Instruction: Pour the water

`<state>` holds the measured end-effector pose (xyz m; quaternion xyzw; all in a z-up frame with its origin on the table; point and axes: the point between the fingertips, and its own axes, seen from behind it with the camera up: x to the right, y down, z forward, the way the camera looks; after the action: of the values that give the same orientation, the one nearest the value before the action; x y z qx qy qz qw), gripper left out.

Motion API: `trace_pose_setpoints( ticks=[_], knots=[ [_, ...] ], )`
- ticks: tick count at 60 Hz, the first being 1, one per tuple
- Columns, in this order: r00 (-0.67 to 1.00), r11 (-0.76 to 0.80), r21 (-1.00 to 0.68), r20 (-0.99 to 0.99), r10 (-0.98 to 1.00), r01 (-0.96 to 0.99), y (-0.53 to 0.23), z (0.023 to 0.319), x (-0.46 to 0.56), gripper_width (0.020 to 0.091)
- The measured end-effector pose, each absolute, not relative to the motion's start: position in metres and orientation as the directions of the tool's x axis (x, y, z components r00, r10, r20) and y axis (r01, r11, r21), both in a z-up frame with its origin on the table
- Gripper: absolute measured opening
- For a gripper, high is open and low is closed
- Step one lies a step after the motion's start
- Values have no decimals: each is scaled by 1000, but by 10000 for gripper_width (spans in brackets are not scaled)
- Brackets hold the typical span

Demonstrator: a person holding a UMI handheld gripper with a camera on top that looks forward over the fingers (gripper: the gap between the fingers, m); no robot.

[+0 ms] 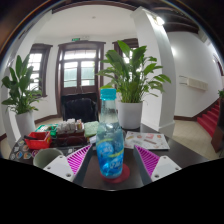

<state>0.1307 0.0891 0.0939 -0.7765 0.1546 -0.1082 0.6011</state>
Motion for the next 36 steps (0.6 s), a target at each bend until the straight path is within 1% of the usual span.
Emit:
trace_pose_setpoints(
  ticks=[7,12,15,23,36],
  knots=[
    [935,-259,-956,-38,-353,-137,42,87,111,827],
    [934,-257,-951,-73,-349,-170,5,88,96,829],
    [938,-256,-948,-94,-333,-186,-18,93,87,816],
    [944,-260,-945,-112,-309,-197,-67,114,67,814],
    [979,-361,-931,19,-205,-57,-109,135,27,800]
  ],
)
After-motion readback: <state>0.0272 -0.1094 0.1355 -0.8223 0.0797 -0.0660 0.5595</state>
